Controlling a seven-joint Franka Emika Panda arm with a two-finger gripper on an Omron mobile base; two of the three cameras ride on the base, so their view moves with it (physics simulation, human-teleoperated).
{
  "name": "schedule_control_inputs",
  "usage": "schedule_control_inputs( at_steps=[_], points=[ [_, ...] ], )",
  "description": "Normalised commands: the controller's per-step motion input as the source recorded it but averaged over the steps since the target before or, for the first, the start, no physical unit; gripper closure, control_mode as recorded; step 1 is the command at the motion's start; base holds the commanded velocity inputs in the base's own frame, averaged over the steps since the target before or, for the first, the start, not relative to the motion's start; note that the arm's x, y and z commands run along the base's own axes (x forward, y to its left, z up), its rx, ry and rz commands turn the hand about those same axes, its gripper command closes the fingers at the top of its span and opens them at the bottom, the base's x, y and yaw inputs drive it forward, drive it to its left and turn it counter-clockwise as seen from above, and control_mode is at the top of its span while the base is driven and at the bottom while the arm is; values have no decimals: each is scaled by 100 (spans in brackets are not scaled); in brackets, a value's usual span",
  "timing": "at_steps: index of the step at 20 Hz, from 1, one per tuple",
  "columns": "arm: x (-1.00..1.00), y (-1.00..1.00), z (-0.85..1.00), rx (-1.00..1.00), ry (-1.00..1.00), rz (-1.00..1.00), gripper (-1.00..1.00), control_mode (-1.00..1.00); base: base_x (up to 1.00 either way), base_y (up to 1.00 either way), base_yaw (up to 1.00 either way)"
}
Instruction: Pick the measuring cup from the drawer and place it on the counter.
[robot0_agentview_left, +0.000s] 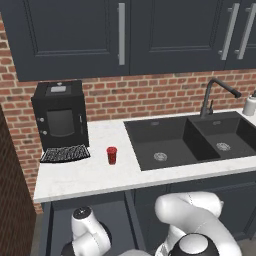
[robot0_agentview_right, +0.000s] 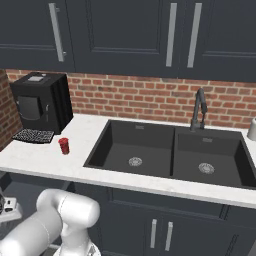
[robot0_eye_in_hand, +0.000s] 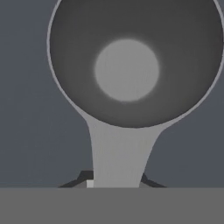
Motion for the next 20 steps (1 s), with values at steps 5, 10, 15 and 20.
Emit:
schedule_control_inputs(
  at_steps=[5, 10, 15, 20],
  points=[
    [-40, -7, 54, 0, -12, 0, 100, -100, 0, 0, 0],
    [-86, -4, 99, 0, -12, 0, 100, -100, 0, 0, 0],
    [-11, -9, 100, 0, -4, 0, 100, -100, 0, 0, 0],
    [12, -16, 100, 0, -7, 0, 100, -100, 0, 0, 0]
  ],
)
